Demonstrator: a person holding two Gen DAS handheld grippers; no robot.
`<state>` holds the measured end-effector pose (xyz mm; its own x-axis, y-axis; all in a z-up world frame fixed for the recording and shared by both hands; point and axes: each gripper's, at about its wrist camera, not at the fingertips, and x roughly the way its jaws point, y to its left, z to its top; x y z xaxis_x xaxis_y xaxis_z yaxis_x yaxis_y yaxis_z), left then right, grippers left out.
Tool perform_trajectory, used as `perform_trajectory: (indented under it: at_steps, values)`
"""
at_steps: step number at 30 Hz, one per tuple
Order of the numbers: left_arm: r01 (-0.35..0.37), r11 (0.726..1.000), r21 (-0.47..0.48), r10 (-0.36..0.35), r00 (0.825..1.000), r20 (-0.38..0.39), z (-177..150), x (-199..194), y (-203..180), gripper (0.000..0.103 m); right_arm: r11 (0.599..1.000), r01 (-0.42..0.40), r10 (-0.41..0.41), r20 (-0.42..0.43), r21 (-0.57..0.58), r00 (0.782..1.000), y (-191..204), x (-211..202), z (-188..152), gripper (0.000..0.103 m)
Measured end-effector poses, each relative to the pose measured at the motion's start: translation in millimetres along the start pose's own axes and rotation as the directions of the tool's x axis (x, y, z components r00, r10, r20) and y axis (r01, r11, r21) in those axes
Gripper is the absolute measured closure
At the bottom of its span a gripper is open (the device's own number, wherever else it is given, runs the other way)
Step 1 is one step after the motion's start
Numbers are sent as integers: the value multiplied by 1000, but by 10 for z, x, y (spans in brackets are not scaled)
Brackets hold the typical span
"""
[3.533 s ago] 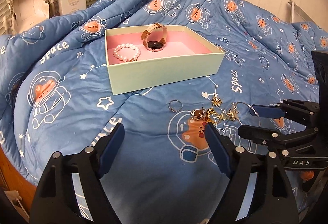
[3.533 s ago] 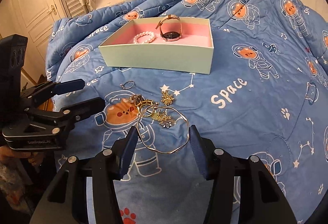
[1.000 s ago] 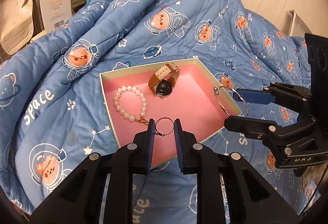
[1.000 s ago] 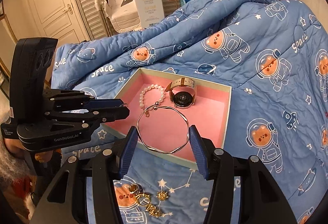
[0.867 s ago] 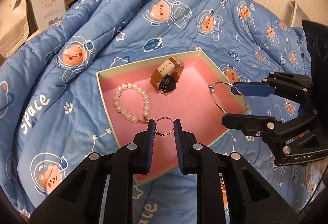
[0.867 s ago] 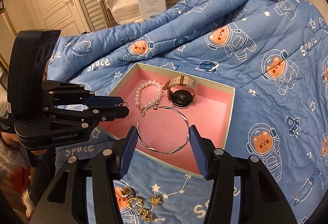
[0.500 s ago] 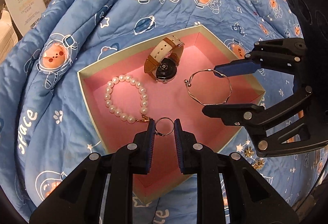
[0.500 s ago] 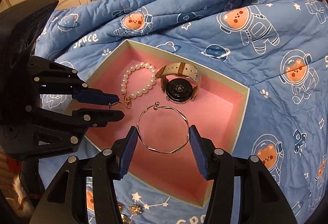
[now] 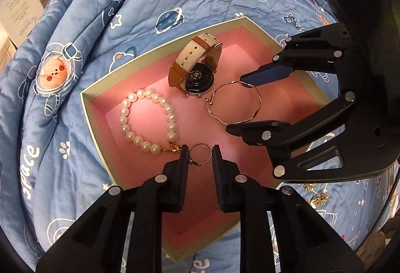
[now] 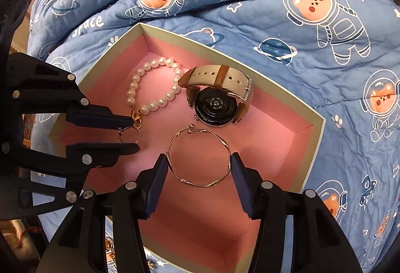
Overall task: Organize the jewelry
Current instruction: 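Carry the ring and bangle into the mint box, opening both tools, then withdraw both open tools from the box toward the remaining gold jewelry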
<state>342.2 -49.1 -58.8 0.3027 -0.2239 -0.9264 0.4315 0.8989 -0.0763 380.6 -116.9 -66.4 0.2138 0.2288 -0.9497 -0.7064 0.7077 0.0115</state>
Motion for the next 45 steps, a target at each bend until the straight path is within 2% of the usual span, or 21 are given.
perform_trajectory:
  at_steps: [7,11,12,13,16,19,22,26,30,36,45]
  values:
    - [-14,1000,2,14,1000,6,-40,9,11,83,1000,19,-19,-3,-12,1000,54,87,25,51]
    - [-24,1000,-1,24,1000,17,-44,-32,29,81,1000,25,-25,14,-7,1000,76,75,-5,39]
    - [-26,1000,-3,26,999,23,-43,-54,34,76,1000,23,-23,19,-10,1000,67,64,-17,39]
    - [-27,1000,-5,27,999,31,-56,-94,36,65,1000,25,-25,23,-13,999,69,42,-25,39]
    - [-22,1000,-15,23,996,91,-64,-275,79,43,999,35,-34,54,-21,998,59,-79,-55,39]
    - [-26,999,-41,32,986,161,-115,-505,155,30,999,37,-35,115,-17,993,76,-244,-102,36]
    - [-31,995,-90,52,970,238,-243,-738,235,19,999,55,-54,183,3,982,75,-424,-201,31]
    - [4,985,-172,53,945,324,-461,-943,276,13,997,37,-54,261,73,964,41,-663,-440,29]
    - [27,977,-214,55,927,371,-720,-1005,234,11,992,14,-55,318,129,947,48,-808,-685,29]
    - [35,976,-213,49,925,376,-1102,-927,-14,10,985,4,-67,358,173,932,163,-897,-1075,29]
    - [72,972,-223,16,930,367,-1477,-708,-312,10,979,-8,-66,348,206,935,354,-800,-1601,29]
